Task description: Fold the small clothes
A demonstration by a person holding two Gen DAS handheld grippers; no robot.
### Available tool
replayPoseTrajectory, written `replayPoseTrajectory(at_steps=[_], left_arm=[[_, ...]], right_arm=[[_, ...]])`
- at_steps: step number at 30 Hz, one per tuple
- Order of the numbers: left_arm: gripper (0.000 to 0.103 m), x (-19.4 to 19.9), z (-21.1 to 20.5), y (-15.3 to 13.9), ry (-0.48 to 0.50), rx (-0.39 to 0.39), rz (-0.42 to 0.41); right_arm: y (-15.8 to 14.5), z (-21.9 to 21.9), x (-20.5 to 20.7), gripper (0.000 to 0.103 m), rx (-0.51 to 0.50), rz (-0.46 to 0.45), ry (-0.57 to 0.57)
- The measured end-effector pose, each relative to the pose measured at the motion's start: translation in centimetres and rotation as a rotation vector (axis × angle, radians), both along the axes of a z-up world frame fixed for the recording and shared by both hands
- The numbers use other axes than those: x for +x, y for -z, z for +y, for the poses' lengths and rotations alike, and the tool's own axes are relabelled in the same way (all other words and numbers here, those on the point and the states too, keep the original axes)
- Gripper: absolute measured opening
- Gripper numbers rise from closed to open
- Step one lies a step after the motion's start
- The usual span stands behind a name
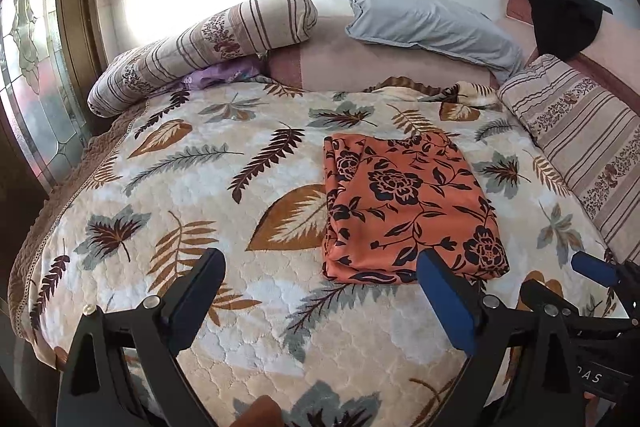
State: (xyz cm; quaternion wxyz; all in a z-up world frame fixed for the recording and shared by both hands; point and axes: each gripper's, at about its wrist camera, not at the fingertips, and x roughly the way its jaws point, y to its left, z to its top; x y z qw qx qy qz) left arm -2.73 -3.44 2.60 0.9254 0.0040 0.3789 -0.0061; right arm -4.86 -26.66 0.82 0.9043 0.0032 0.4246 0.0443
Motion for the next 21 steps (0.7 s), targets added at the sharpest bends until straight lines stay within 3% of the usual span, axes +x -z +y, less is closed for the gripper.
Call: replayPoseTrajectory(at_steps=[21], left_arm=[[0.096, 2.0, -1.0, 0.7, 0.010, -0.015, 0.024]], right_arm=[[0.0, -0.8, 2.0, 0.085, 0.017, -0.011, 0.043]])
